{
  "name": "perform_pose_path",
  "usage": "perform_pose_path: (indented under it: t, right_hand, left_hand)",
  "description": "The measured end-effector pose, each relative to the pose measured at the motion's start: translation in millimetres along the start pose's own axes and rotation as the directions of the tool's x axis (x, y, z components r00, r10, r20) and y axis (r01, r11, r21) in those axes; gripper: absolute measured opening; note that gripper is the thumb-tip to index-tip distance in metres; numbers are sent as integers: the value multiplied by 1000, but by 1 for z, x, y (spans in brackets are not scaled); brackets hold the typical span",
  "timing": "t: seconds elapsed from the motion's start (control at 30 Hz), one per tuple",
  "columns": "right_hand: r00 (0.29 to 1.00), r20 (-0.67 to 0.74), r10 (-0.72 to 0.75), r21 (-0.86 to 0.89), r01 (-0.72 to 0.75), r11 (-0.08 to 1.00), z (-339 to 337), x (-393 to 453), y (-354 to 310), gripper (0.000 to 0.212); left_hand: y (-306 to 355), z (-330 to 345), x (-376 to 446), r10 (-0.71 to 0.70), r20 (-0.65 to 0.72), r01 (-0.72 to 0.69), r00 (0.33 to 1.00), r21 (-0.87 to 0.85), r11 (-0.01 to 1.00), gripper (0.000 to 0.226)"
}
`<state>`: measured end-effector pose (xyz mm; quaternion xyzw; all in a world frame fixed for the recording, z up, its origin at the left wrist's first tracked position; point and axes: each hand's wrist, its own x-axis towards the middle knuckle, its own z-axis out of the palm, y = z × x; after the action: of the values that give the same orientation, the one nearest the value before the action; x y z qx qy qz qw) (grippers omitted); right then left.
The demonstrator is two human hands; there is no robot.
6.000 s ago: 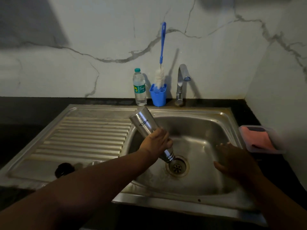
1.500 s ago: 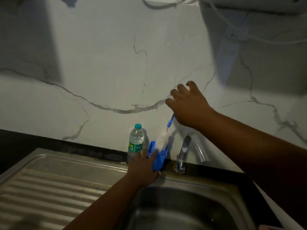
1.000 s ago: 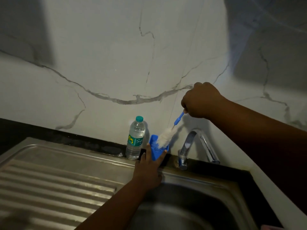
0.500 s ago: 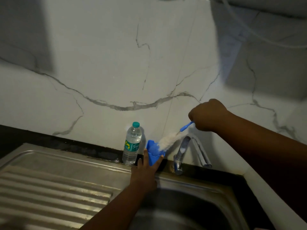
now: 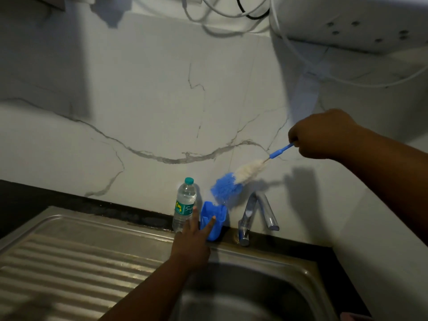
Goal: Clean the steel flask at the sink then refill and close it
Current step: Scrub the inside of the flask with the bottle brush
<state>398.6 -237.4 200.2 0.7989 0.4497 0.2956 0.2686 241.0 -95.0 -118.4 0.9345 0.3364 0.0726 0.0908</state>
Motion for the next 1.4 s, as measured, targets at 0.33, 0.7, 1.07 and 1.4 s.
perform_pose_path:
  t: [0.33, 0.7, 1.07, 1.4]
  right_hand:
    - [996, 76, 46, 211, -61, 976, 14, -55, 19, 12]
    - [999, -30, 25, 583, -3, 813, 75, -69, 53, 8]
    - [980, 199, 23, 518, -126, 846, 47, -205, -21, 17]
    - [894, 413, 172, 640, -419, 644, 52, -282, -61, 23]
  left_hand:
    - [-75, -65, -153, -142, 495, 213, 857, -89, 973, 73]
    - [-126, -36, -281, -320, 517, 338, 794, 63, 939, 103]
    - [-104, -28, -268, -270, 212, 343, 939, -596, 726, 73]
    - [-61, -8, -198, -115, 444, 439, 888, -896, -67, 47]
